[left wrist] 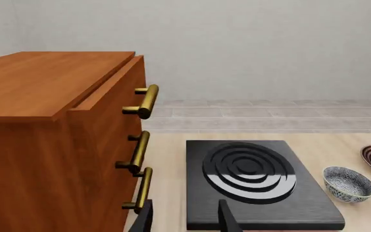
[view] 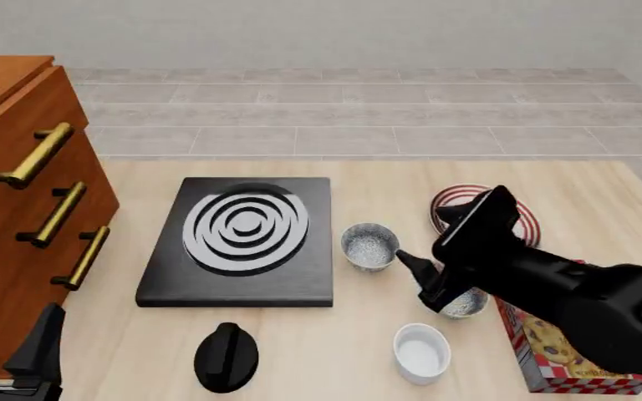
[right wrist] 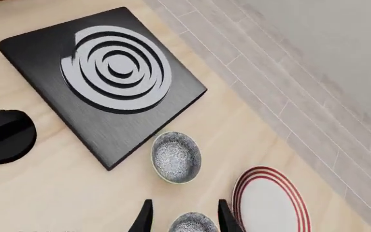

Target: Pick the akita bowl from table center and place it on the plate.

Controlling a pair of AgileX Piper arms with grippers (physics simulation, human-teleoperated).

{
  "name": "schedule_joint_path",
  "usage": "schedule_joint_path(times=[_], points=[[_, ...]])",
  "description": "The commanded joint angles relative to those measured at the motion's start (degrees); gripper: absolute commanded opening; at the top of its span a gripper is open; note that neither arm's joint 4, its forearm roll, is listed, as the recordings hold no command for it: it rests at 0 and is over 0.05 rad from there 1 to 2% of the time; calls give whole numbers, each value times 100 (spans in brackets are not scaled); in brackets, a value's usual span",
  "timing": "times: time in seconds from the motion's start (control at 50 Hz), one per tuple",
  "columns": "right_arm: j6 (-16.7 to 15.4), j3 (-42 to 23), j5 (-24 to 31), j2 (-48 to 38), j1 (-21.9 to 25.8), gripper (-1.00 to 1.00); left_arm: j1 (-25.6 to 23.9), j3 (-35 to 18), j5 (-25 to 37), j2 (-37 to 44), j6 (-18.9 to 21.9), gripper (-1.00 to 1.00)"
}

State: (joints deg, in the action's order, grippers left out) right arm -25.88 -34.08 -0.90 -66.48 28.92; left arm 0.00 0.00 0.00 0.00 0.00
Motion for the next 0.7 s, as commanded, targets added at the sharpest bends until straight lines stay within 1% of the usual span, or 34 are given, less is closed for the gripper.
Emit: schedule_joint_path(times=[0.02, 0.06, 0.2, 0.32, 0.36, 0.42, 0.64, 0.66, 0.7], points=[[-418, -299, -139, -1009, 282, 100, 0, 0, 0, 0, 0, 100], [-403, -346, -117, -1064, 273, 100, 0, 0, 0, 0, 0, 100], [-504, -471, -64, -1241, 274, 100, 0, 0, 0, 0, 0, 100], [-570, -557, 18, -1503, 383, 100, 0, 0, 0, 0, 0, 100], [-703, -581, 5, -1523, 377, 100, 0, 0, 0, 0, 0, 100], [-821, -622, 39, -1614, 361, 100, 0, 0, 0, 0, 0, 100], [-1060, -668, -137, -1898, 302, 100, 0, 0, 0, 0, 0, 100], [-1237, -611, -243, -1930, 310, 100, 0, 0, 0, 0, 0, 100], [-1420, -582, -323, -2073, 213, 100, 0, 0, 0, 0, 0, 100]])
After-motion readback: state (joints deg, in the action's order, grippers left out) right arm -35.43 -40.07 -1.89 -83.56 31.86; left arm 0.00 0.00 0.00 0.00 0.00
